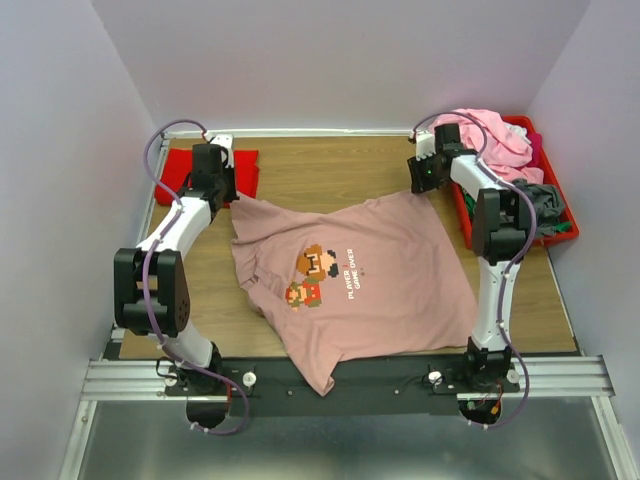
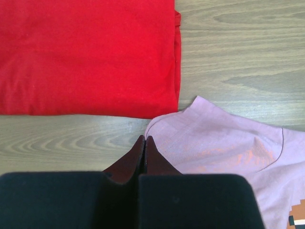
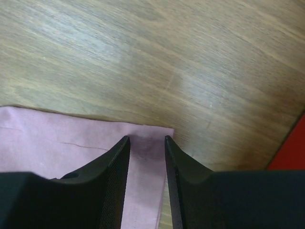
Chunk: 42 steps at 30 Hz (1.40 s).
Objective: Fold and stack the t-shirts
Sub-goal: Flatten the tshirt out
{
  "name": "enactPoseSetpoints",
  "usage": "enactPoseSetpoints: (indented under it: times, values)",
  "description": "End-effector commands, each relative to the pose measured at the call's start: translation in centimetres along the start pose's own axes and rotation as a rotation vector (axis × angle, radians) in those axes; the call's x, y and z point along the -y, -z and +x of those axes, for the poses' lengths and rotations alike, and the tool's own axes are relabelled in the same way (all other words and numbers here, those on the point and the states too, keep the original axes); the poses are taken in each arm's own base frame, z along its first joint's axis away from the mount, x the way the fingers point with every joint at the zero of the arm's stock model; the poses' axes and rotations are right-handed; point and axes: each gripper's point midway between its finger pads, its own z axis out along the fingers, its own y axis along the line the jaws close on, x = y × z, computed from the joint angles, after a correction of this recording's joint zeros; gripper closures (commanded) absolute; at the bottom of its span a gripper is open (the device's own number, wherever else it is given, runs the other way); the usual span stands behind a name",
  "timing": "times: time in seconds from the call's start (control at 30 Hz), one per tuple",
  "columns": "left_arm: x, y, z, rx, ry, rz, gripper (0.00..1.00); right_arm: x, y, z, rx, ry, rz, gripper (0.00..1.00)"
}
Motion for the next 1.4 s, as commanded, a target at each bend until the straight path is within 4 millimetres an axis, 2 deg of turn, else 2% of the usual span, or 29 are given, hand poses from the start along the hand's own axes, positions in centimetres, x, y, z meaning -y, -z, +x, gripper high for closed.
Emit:
enactPoseSetpoints:
  times: [0.0, 0.2, 0.47, 0.63, 0.77, 0.8, 0.93, 0.97, 1.0, 1.07, 1.13, 1.17, 1.2, 1.23, 1.27, 1.37]
  values:
    - [-0.2, -0.4, 0.9, -0.031, -0.006, 0.000, 1.00, 0.7, 0.0, 0.2, 0.000, -0.032, -0.011, 0.57]
    - [-0.1, -0.4, 0.8, -0.030, -0.006, 0.003, 1.00, 1.5, 0.1, 0.2, 0.005, -0.043, -0.002, 0.55]
    - [0.0, -0.5, 1.0, -0.036, -0.004, 0.009, 1.00, 1.2, -1.2, 1.0, -0.015, -0.047, -0.030, 0.47]
    - [0.0, -0.6, 1.1, -0.039, -0.007, 0.011, 1.00, 0.5, -2.0, 1.9, -0.035, -0.054, -0.073, 0.48]
    - [0.0, -0.6, 1.0, -0.038, -0.007, 0.009, 1.00, -0.1, -2.1, 2.6, -0.048, -0.057, -0.099, 0.59]
    - [0.0, -0.6, 0.9, -0.036, -0.007, 0.011, 1.00, -0.2, -2.0, 2.8, -0.053, -0.056, -0.104, 0.66]
    - [0.0, -0.5, 0.8, -0.033, -0.005, 0.014, 1.00, -0.1, -1.2, 2.3, -0.042, -0.040, -0.093, 0.81]
    - [0.1, -0.4, 0.8, -0.032, -0.007, 0.019, 1.00, -0.1, -1.0, 2.0, -0.036, -0.036, -0.090, 0.88]
    - [0.1, -0.4, 0.7, -0.030, -0.009, 0.019, 1.00, -0.1, -0.8, 1.8, -0.030, -0.033, -0.092, 0.92]
    - [0.1, -0.3, 0.5, -0.021, -0.010, 0.019, 1.00, 0.0, -0.1, 0.9, -0.010, -0.023, -0.088, 0.99]
    - [0.6, 0.0, 0.1, -0.008, -0.010, 0.046, 1.00, 0.1, 1.2, -0.5, 0.023, -0.006, -0.080, 1.00]
    - [0.8, 1.1, -2.0, 0.056, -0.009, 0.059, 1.00, -0.2, 5.9, -4.2, 0.120, 0.036, -0.064, 1.00]
    - [0.8, 1.1, -1.9, 0.054, -0.008, 0.059, 1.00, -0.3, 6.0, -4.3, 0.123, 0.040, -0.068, 1.00]
    - [0.7, 1.8, -2.9, 0.079, -0.007, 0.053, 1.00, -0.5, 6.9, -4.8, 0.138, 0.049, -0.069, 1.00]
    - [0.7, 2.3, -3.8, 0.104, -0.004, 0.052, 1.00, -0.7, 9.0, -6.1, 0.179, 0.071, -0.062, 1.00]
    - [0.8, 4.6, -6.6, 0.180, 0.013, 0.054, 1.00, -1.2, 12.4, -7.5, 0.227, 0.106, -0.045, 1.00]
